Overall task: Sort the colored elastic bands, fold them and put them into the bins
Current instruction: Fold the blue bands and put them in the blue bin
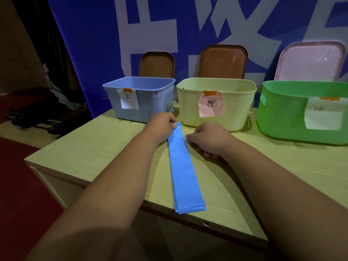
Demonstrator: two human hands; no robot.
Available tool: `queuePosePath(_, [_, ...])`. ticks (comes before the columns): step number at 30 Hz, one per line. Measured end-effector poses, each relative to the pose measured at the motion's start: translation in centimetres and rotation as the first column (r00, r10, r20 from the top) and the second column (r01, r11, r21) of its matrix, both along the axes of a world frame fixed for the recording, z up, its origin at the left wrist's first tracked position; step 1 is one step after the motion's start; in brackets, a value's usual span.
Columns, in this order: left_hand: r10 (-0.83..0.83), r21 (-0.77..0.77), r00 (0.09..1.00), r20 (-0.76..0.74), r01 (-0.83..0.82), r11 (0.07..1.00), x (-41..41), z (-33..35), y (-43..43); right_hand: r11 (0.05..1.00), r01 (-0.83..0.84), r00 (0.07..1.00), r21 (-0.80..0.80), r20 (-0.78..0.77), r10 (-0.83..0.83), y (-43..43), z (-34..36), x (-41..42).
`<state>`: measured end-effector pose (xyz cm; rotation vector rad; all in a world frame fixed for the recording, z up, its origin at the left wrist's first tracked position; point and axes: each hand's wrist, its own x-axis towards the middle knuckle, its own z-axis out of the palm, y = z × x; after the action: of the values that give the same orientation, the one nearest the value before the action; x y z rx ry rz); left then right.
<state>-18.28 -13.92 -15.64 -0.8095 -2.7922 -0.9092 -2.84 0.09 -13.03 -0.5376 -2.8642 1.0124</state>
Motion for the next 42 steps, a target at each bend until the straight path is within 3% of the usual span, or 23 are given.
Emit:
queuePosePath(4, [-0.073,0.048,0.997,-0.022,0.074,0.996,0.6,0.7,-0.5,0.991,0.001,0.98,-0.131,-0.199,-0.027,0.1,-0.7,0.0])
queuePosePath(7, [-0.144,0.157,0.989,-0.041,0.149,0.976,1.5,1.3,-1.1,0.994,0.003,0.952,-0.109,-0.305,-0.036,0.0,-0.7,-0.2])
queuePosePath(13, [-0.322,0.478,0.947,0.004,0.281,0.832,3.9,2.7,-1.4,0.991,-0.029,0.867,-0.133,-0.497,-0.041,0.4,-0.9,-1.2])
queuePosePath(18, [-0.342,0.605,0.939,0.042,0.248,0.756,4.5,3.2,-1.2,0.984,-0.092,0.76,-0.153,-0.649,-0.03,0.7,-0.2,-1.0])
queuePosePath(22, [-0.437,0.761,0.884,0.165,0.167,0.627,5.0,3.5,-1.0,0.983,-0.055,0.668,-0.178,-0.738,-0.096,1.0,0.3,-1.5])
queuePosePath(25, [-0.445,0.718,0.869,0.215,0.169,0.676,5.4,3.7,-1.2,0.966,-0.064,0.601,-0.251,-0.782,-0.163,0.9,1.1,-1.3])
queuePosePath(28, [-0.409,0.665,0.889,0.205,0.18,0.725,5.8,3.8,-1.3,0.978,-0.058,0.59,-0.198,-0.797,-0.126,0.7,1.4,-0.9])
queuePosePath(42, [-0.381,0.771,0.905,0.191,0.102,0.629,5.5,4.0,-1.3,0.997,-0.073,0.559,0.004,-0.828,0.044,0.1,0.7,-1.8])
